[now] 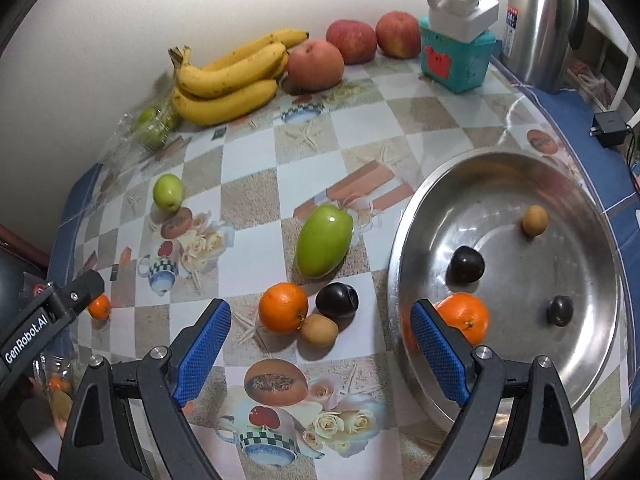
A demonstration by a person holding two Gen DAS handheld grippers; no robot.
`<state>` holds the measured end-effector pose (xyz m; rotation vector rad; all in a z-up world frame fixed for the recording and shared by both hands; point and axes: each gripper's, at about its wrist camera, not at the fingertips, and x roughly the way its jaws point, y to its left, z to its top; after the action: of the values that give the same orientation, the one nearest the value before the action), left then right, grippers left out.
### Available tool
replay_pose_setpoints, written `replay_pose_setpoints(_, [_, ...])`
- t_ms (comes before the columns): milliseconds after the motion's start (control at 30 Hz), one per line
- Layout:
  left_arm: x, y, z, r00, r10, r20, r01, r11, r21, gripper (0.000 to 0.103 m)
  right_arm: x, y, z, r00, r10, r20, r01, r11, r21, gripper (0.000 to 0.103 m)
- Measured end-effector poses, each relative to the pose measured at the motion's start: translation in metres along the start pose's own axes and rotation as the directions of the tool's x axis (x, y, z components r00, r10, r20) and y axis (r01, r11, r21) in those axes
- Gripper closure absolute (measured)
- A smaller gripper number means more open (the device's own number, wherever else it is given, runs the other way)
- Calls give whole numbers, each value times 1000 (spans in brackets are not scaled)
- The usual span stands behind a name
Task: Organize fruits
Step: 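Withdraw both tools from the tray back toward the fruit cluster, then grasp a tangerine with the left gripper while the right approaches a kiwi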
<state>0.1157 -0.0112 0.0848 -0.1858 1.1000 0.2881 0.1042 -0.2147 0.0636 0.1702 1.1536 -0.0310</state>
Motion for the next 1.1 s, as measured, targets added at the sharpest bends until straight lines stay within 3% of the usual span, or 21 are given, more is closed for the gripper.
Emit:
replay_pose_setpoints(267, [18,-22,1,998,-40,-46,40,999,12,0,7,-12,9,996,-89,-20,89,996,4,11])
replay_pose_setpoints(467, [26,-48,-5,988,-121,-96,126,991,42,0,1,-30,14,991,-132,-17,132,991,22,11])
replay_pose_setpoints(667, [33,-69,-14,968,-196,-156,206,977,51,0,-6,-51,16,990,-140,-22,141,987,82,11])
replay_pose_setpoints(867, [37,-76,-18,966,-195,-172,208,976,65,0,-6,-62,15,990,-133,-38,137,985,106,11])
replay_pose_setpoints(1100, [43,-85,-23,949,-246,-196,260,965,46,6,-8,-69,14,991,-124,-44,129,983,134,11])
